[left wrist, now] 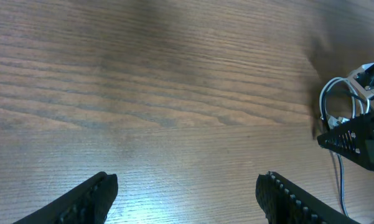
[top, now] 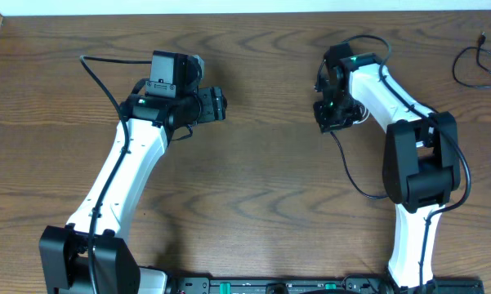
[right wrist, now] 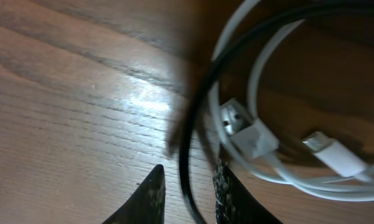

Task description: Untangle cables

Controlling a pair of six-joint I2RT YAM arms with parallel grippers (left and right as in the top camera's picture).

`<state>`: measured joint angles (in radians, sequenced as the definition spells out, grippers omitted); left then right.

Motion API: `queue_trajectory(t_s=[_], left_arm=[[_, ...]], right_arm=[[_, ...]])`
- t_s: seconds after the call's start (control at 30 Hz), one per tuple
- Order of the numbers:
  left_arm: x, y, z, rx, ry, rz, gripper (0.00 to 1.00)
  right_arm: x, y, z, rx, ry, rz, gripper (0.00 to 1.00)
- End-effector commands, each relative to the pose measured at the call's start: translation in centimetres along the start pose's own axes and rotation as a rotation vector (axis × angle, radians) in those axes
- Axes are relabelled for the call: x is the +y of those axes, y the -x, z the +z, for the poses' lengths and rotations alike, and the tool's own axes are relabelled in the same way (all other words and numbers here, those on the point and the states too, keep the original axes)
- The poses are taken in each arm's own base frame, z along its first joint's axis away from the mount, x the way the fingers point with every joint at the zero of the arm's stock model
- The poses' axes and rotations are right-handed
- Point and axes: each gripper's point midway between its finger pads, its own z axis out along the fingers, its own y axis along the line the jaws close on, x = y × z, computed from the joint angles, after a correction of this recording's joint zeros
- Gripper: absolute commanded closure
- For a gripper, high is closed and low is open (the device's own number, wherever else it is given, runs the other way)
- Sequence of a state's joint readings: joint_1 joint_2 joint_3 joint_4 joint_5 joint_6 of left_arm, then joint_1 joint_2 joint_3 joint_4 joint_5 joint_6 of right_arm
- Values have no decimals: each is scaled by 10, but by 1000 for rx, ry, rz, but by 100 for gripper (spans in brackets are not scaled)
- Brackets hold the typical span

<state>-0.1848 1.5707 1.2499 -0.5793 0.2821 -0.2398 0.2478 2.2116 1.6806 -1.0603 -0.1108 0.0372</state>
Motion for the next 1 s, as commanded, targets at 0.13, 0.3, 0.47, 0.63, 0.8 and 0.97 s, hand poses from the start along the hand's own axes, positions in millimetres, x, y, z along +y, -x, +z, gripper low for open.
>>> queue_trajectory(t_s=[0.13,0.3,0.47,0.63,0.8,0.97], left_arm=[[1,1,-5,-11,2,-11,24],[2,0,-1,-1,6,-13,24],[2,0,-1,0,6,-13,23],[2,0,-1,0,6,-13,23],[2,0,-1,0,6,-13,23],[2,0,-1,0,6,-13,23]], right_arm=[[12,-10,14,21,-17,-21,87],[26,0,-3,-25,40,-9,99],[104,20,-134,-284,418,-241,99],[130,6,-266,-586,500,-358,99],[119,-22,-349,-810,434,-361,99],[64,-37,-405,-1014,212,-166,99]])
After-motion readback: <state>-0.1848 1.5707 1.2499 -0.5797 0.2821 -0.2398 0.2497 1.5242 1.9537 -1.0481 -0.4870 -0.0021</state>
